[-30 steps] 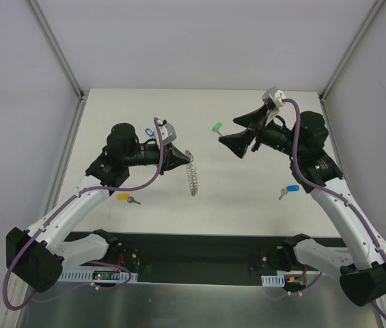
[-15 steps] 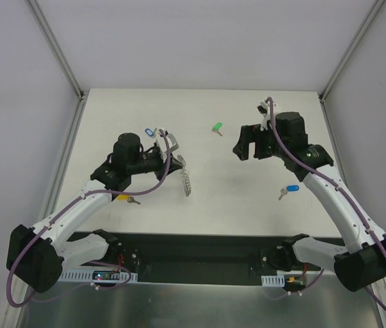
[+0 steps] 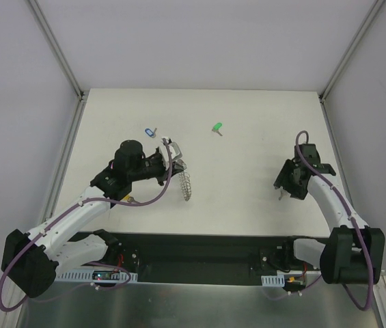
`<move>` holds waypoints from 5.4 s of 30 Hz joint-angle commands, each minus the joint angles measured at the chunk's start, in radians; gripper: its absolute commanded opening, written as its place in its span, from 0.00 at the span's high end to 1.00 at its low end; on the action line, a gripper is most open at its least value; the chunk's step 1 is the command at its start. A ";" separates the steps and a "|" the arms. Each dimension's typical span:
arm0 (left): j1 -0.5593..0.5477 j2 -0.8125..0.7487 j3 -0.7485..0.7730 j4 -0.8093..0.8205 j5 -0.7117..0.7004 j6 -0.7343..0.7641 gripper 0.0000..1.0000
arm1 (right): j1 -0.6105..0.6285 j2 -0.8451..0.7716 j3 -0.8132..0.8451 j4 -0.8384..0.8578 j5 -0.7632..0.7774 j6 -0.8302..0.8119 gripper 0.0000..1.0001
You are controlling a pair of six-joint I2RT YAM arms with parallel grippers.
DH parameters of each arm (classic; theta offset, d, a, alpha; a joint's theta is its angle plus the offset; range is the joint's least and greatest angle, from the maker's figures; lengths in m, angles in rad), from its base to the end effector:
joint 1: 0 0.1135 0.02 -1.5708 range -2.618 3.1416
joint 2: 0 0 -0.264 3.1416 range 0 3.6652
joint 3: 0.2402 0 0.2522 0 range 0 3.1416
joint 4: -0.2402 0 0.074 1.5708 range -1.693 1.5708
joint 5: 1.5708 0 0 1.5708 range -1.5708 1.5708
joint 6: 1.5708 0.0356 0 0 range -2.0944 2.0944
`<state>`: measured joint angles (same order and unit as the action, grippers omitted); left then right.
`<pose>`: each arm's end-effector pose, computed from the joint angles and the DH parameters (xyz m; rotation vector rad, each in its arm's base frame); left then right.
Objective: Put the keys on the keyring
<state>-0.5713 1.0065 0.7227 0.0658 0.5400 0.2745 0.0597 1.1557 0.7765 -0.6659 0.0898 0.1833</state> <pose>0.1860 -0.1413 0.3030 1.0833 1.4503 -0.6934 0.2180 0.0098 0.2255 0.1926 2.6022 -0.0313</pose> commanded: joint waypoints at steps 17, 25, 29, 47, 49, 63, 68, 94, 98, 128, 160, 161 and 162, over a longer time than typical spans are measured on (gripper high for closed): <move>-0.018 -0.032 0.000 0.043 -0.060 0.049 1.00 | -0.098 0.396 0.098 0.097 -0.028 -0.016 0.55; -0.018 -0.034 -0.002 0.037 -0.066 0.054 1.00 | 0.046 0.466 0.156 0.091 -0.082 -0.056 0.94; -0.018 -0.034 0.001 0.037 -0.063 0.052 1.00 | 0.159 0.481 0.201 0.095 -0.151 -0.077 0.98; -0.018 -0.037 0.000 0.037 -0.067 0.049 1.00 | 0.312 0.297 0.136 0.103 -0.158 -0.075 0.86; -0.018 -0.034 0.001 0.037 -0.063 0.048 1.00 | 0.305 0.277 0.133 0.101 -0.096 -0.038 0.79; -0.018 -0.045 -0.002 0.037 -0.067 0.051 1.00 | 0.203 0.236 0.038 0.187 0.035 0.309 0.62; -0.018 -0.051 -0.002 0.035 -0.071 0.052 1.00 | 0.201 0.265 0.010 0.245 0.016 0.416 0.63; -0.019 -0.063 -0.003 0.028 -0.068 0.057 1.00 | 0.201 0.297 -0.011 0.195 0.005 0.539 0.82; -0.019 -0.062 -0.002 0.028 -0.068 0.057 1.00 | 0.203 0.282 -0.003 0.178 0.008 0.538 0.81; -0.019 -0.068 -0.003 0.025 -0.063 0.057 1.00 | 0.209 0.271 -0.006 0.180 0.010 0.616 0.68; -0.019 -0.072 -0.002 0.020 -0.064 0.061 1.00 | 0.322 0.458 0.310 0.088 0.044 0.124 0.67; -0.019 -0.071 -0.002 0.020 -0.063 0.063 1.00 | 0.330 0.461 0.311 0.080 0.048 0.119 0.68; -0.019 -0.074 -0.002 0.020 -0.061 0.061 1.00 | 0.344 0.464 0.313 0.077 0.053 0.117 0.69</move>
<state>-0.5831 0.9607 0.7204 0.0574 0.4629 0.3252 0.3725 1.6512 1.0607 -0.5392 0.1177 0.3344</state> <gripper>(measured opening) 0.008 0.322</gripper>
